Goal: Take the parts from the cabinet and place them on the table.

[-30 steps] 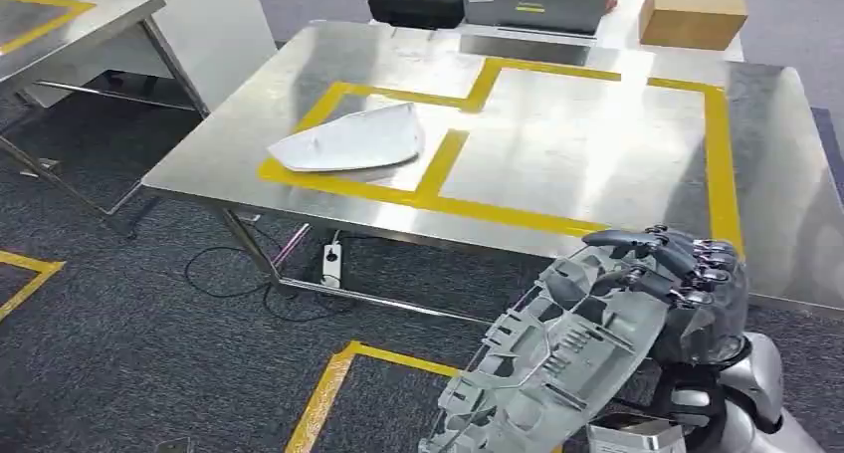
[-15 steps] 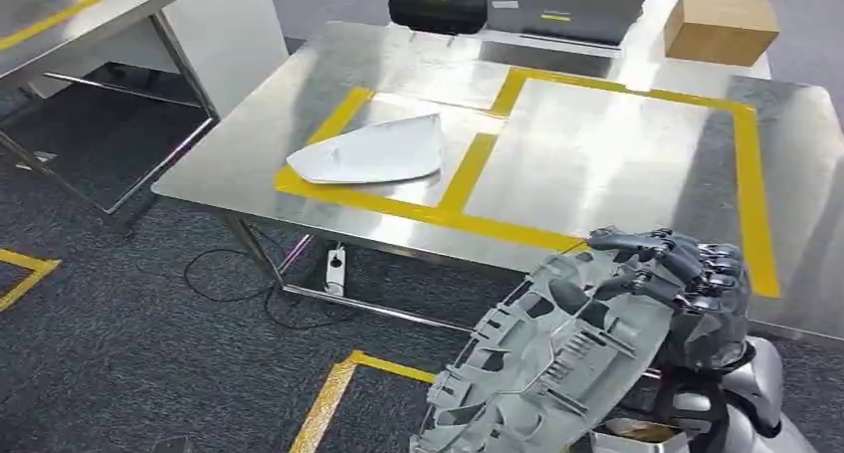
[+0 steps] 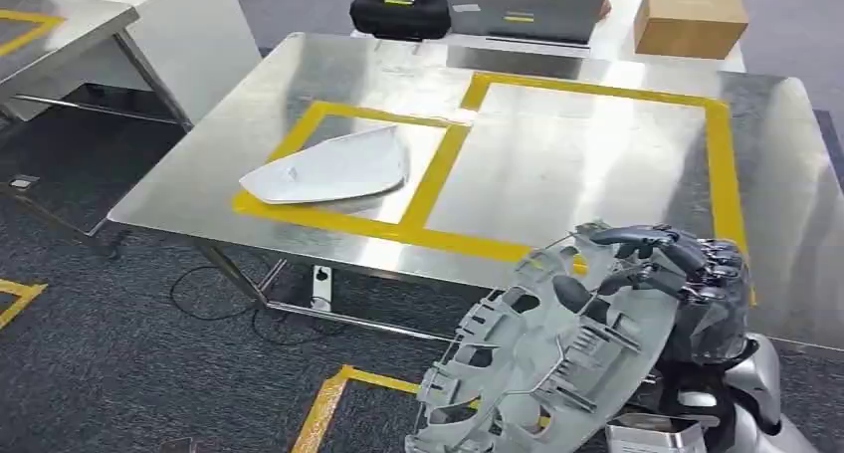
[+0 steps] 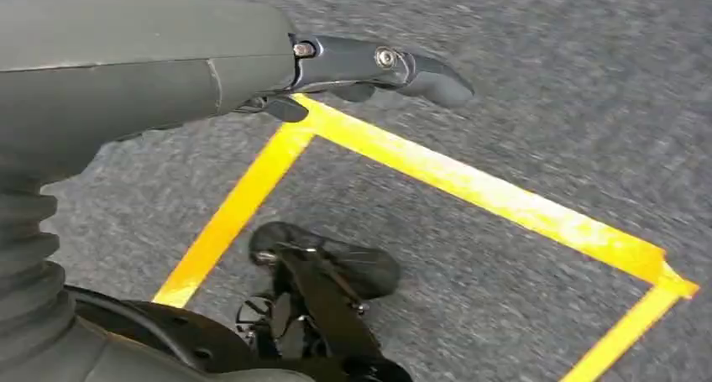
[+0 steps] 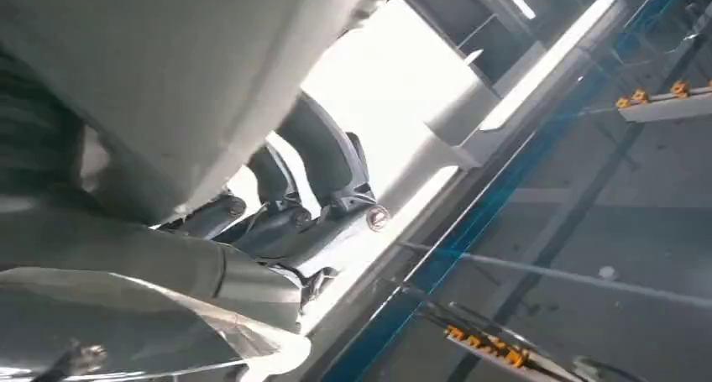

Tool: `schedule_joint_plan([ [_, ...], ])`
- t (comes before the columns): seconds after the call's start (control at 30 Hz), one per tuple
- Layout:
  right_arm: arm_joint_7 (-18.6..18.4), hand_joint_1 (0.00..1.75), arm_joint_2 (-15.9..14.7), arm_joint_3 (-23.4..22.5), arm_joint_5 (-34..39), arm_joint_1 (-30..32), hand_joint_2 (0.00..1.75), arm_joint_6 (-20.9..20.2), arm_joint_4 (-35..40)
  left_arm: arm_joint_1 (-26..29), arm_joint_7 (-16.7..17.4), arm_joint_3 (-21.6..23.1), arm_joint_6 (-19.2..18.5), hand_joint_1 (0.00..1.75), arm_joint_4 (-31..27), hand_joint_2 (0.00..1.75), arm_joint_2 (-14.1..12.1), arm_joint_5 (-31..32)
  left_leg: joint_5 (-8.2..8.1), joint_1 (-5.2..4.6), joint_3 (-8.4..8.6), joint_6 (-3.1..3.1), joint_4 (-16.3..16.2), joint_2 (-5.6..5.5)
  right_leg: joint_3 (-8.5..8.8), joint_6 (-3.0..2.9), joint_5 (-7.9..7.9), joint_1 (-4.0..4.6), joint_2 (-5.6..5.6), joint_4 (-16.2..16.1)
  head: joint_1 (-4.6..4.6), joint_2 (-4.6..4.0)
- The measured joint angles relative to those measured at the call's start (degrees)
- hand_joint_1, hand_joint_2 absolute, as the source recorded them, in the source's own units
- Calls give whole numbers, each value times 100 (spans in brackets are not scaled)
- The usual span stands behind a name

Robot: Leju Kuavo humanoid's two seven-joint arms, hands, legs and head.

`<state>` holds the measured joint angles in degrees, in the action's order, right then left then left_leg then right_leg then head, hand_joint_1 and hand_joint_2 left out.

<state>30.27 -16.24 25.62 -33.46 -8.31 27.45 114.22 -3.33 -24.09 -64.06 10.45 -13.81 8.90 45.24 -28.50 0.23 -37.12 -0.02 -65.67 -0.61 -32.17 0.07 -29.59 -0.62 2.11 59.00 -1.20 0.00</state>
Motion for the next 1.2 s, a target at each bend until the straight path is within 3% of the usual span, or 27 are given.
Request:
schedule_joint_plan([
  [0.03, 0, 175, 9, -2, 7, 2, 175, -2, 13, 6, 0, 0, 0, 0, 0, 175, -4, 0, 271, -3, 115, 45, 429, -140, 11, 8, -17, -11, 33, -10, 0, 0],
  [0.07, 5, 175, 15, -7, 17, -7, 175, -2, 15, 3, 0, -2, -2, 0, 0, 175, -20, 0, 131, 6, 99, 87, 431, -336, 10, 26, -13, -14, 78, -14, 35, -2],
  [0.1, 7, 175, 22, -7, 24, -4, 175, -4, 20, 6, -2, 0, -2, 0, 2, 175, -17, 7, 44, -27, 111, 119, 610, -335, -41, 68, -8, -44, 144, -13, 6, 0],
  [0.13, 4, 175, 31, -7, 24, 6, 175, -7, 24, 17, -2, -2, -2, 0, 2, 175, -15, 7, 187, -36, 150, 114, 583, -305, -41, 112, -29, -56, 196, -15, 7, 0],
  [0.2, 7, 175, 31, -39, 26, 31, 175, -2, 44, 22, -9, -2, -7, 0, 2, 175, -11, 9, 197, -21, 193, 163, 650, -212, -20, 202, -11, -51, 296, -83, -2, 0],
  [0.23, 7, 175, 31, -68, 26, 50, 175, 0, 57, 0, -9, -2, -15, 0, 2, 175, 4, 18, 235, 18, 255, 184, 751, -130, -72, 220, -86, -61, 170, -40, -5, 0],
  [0.27, 9, 175, 31, -90, 31, 20, 175, 2, 64, -11, -13, 0, -15, 0, 2, 175, 2, 22, 232, 20, 291, 213, 777, -97, -172, 247, -202, -46, -27, 159, 64, 0],
  [0.3, 9, 175, 31, -96, 37, 2, 175, 2, 66, -12, -13, 0, -15, 0, 2, 175, -2, 26, 222, 19, 300, 228, 778, -38, -374, 275, -375, -54, -118, 540, 76, -2],
  [0.37, 9, 175, 42, -94, 35, 38, 175, 2, 68, -10, -13, 0, -22, 0, 2, 175, 11, 39, 182, 11, 319, 253, 772, 81, -874, 329, -691, -62, -172, 1424, 70, -2],
  [0.4, 9, 175, 42, -98, 37, 54, 175, 0, 68, -9, -13, 0, -22, 0, 2, 175, 15, 44, 168, 9, 329, 253, 769, 138, -1021, 341, -690, -60, -173, 1640, 74, -2],
  [0.43, 9, 175, 42, -101, 41, 56, 175, 0, 68, -9, -13, 0, -24, 0, 2, 175, 20, 46, 149, 10, 347, 246, 766, 188, -1029, 349, -566, -61, -178, 1579, 74, -2],
  [0.47, 2, 175, 42, -109, 52, 53, 175, 0, 68, -10, -13, 0, -24, 0, 2, 175, 31, 50, 118, 10, 381, 237, 762, 254, -864, 356, -264, -61, -214, 1194, 76, -2],
  [0.53, 15, 175, 46, -114, 29, 47, 175, 2, 70, -21, -15, 0, -28, 0, 2, 175, 44, 61, 59, 14, 452, 183, 743, 295, -341, 342, 252, -63, -344, 163, 74, -2],
  [0.57, 31, 175, 48, -129, -6, 36, 175, 4, 68, -23, -15, 0, -28, 0, 2, 175, 42, 68, 28, -18, 449, 140, 731, 308, -170, 328, 144, -23, -416, -55, 72, -2],
  [0.6, 44, 175, 61, -133, -46, 32, 175, 6, 72, -43, -20, 0, -28, 0, 2, 175, 42, 79, 18, -33, 440, 117, 698, 321, -159, 250, 178, -24, -368, -90, 63, 0],
  [0.7, 42, 175, 63, -133, -179, 20, 175, -31, 70, -59, -20, 2, -28, 0, 2, 175, 42, 122, 36, -23, 475, 57, 734, 366, -169, 177, 176, 0, -335, -87, 74, -2],
  [0.73, 39, 175, 63, -136, -171, -8, 175, -91, 70, -63, -20, 7, -28, 0, 2, 175, 37, 142, -37, -16, 455, 6, 653, 330, -144, 126, 204, -46, -330, -129, 72, -2],
  [0.77, 29, 175, 63, -133, -160, -60, 175, -151, 70, -61, -20, 7, -28, 0, 2, 175, 35, 149, -140, -7, 409, -24, 505, 223, -136, 99, 198, -49, -324, -128, 57, -2],
  [0.83, -24, 175, 63, -131, -19, -232, 175, -372, 53, -58, -20, 11, -46, 0, 2, 175, 35, 206, -613, 7, 27, -52, -363, 126, -137, 49, 194, -50, -301, -127, 41, -2],
  [0.87, -45, 175, 61, -131, 92, -334, 175, -523, 24, -53, -20, 13, -59, 0, 2, 175, 33, 223, -781, 8, -173, -59, -788, 123, -138, 48, 193, -48, -280, -125, 44, -2],
  [0.9, -79, 175, 61, -136, 220, -439, 175, -648, -23, -49, -20, 15, -70, 0, 4, 175, 33, 247, -831, 8, -315, -61, -1063, 121, -137, 48, 193, -48, -256, -123, 44, -2],
  [0.93, -115, 175, 61, -142, 346, -566, 175, -829, -70, -47, -28, 20, -88, 0, 4, 175, 35, 265, -727, 10, -324, -57, -1035, 120, -133, 48, 193, -48, -233, -121, 44, -2],
  [0.97, -138, 175, 61, -149, 444, -720, 175, -1015, -105, -49, -37, 24, -103, 0, 4, 175, 35, 287, -518, 13, -234, -45, -789, 120, -132, 49, 193, -48, -208, -119, 39, -2],
  [1.03, -225, 175, 46, -234, 825, -1080, 175, -1447, -279, -61, -79, 26, -153, 0, 4, 175, 26, 363, 15, 16, 181, 0, 174, 119, -111, 57, 189, -48, -166, -112, 41, -2],
  [1.07, -273, 175, 41, -256, 894, -1306, 175, -1648, -328, -66, -90, 28, -168, 0, 4, 175, 24, 376, 125, 14, 344, 29, 574, 115, -108, 74, 181, -50, -157, -107, 44, -2],
  [1.1, -332, 175, 11, -297, 1012, -1564, 175, -1835, -490, -76, -96, 46, -192, 0, 7, 175, 24, 431, 75, -9, 366, 36, 642, 105, -142, 123, 186, -13, -132, -83, 44, -2],
  [1.2, -580, 175, -77, -387, 1198, -2360, 175, -2440, -1017, -103, -92, 123, -249, 0, 11, 175, 28, 536, 77, -37, 321, 116, 643, 100, -181, 233, 234, -45, -123, -116, 52, -2],
])
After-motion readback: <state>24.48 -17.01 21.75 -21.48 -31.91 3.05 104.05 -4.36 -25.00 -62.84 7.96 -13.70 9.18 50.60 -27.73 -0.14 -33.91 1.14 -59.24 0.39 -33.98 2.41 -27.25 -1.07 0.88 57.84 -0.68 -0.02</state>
